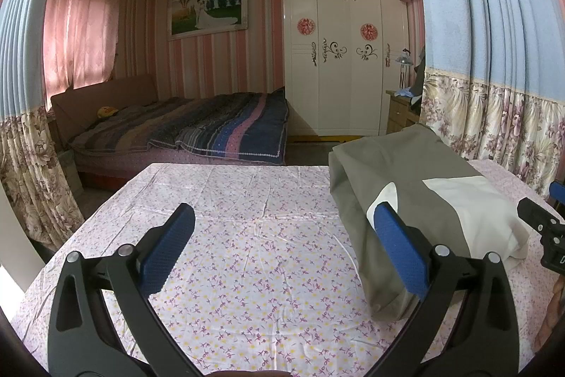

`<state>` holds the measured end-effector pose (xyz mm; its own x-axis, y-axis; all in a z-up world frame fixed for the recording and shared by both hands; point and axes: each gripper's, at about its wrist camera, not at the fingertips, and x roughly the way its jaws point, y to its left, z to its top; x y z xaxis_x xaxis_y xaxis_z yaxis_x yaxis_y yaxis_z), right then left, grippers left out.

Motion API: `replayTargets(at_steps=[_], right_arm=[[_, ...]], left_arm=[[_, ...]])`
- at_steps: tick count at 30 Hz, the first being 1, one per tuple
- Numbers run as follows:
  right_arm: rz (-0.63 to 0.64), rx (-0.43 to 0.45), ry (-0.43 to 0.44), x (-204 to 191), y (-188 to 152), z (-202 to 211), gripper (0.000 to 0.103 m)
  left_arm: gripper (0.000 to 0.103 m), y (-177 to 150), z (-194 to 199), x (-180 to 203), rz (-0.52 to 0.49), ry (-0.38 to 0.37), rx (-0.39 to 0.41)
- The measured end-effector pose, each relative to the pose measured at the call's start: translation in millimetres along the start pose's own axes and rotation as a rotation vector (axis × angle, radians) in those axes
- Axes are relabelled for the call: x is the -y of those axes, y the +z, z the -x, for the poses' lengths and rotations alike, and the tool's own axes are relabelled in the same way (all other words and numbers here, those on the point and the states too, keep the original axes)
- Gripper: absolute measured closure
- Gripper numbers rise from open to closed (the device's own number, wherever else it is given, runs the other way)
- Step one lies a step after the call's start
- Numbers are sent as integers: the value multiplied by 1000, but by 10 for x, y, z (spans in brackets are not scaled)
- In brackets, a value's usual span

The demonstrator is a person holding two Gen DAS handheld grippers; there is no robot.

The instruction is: Fold large clothes

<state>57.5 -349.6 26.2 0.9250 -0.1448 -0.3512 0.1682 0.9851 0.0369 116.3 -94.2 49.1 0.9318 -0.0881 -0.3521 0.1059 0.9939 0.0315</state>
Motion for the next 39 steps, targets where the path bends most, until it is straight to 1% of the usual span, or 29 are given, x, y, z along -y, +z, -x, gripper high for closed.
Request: replayTargets(at_steps=[14, 25, 39], right_arm=[[2, -3, -3, -6, -13, -9, 2], [3, -5, -3, -10, -11, -9, 2], [3, -5, -4, -11, -9, -12, 2]], left_arm=[[3, -17, -10, -6, 0, -4, -6], [3, -17, 41, 67, -7, -1, 17], [3, 5, 17, 84, -1, -3, 4]])
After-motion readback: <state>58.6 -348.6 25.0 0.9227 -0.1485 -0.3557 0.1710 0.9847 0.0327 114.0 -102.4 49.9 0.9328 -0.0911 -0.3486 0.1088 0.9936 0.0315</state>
